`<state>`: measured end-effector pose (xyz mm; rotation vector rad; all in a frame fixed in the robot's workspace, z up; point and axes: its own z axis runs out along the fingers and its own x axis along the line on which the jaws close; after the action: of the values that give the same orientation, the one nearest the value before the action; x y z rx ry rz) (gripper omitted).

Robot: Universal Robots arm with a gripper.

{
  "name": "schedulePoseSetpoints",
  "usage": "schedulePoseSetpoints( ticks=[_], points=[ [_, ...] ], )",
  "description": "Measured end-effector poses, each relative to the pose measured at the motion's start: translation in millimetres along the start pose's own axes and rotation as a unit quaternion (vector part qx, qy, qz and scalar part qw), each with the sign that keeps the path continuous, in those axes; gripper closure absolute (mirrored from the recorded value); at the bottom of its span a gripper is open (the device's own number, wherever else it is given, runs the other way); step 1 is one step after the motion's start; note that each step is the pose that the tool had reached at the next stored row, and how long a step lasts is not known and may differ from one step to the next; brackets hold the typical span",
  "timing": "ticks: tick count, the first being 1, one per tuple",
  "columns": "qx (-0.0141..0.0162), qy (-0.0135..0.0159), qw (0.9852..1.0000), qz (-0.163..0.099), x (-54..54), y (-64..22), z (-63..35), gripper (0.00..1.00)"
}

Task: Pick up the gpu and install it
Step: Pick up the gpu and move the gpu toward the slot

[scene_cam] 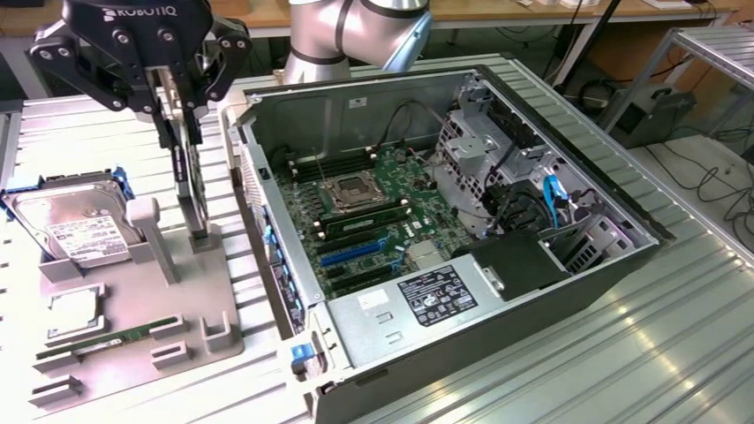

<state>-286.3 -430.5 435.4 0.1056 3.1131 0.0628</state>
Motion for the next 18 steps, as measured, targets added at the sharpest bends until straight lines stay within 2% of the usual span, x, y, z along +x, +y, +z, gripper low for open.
schedulePoseSetpoints(
  ticks=[18],
  points=[
    [0.0, 0.0, 1.0, 0.0, -9.6, 0.6, 0.3, 0.74]
  ],
)
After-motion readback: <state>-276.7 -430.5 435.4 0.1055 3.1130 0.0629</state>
